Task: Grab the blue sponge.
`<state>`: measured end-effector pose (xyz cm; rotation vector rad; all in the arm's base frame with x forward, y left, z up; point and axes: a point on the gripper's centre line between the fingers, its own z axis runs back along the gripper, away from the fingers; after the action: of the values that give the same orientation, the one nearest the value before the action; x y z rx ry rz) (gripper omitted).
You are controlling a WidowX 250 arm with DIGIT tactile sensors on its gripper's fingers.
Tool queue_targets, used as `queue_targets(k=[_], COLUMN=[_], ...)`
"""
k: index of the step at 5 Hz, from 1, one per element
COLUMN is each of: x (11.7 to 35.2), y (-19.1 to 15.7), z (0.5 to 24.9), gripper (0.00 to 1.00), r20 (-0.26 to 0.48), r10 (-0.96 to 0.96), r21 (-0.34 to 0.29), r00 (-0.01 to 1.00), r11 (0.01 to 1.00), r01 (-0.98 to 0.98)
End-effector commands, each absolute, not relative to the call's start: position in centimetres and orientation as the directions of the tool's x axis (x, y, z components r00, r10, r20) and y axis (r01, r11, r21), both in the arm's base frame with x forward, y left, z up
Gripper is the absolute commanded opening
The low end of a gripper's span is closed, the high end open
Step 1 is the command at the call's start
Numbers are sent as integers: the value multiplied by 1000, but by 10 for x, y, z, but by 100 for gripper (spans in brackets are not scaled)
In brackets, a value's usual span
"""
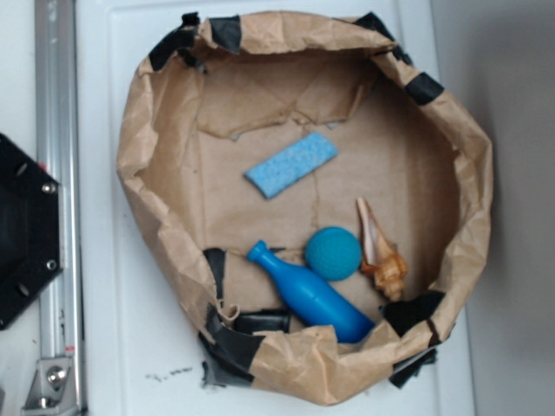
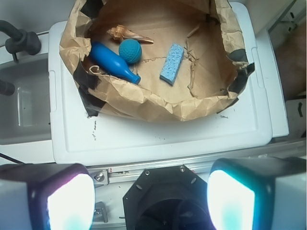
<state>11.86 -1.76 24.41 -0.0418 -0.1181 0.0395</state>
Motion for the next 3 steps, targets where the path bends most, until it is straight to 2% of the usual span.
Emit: queue_targets(k=[1,3], x=[119,218], y=[-18,-18], z=[244,148], gripper=[100,100], r20=[117,140], r10=[42,306], r21=[-44,-74], r00=[992,942], r11=[998,952], r01=[-37,-299])
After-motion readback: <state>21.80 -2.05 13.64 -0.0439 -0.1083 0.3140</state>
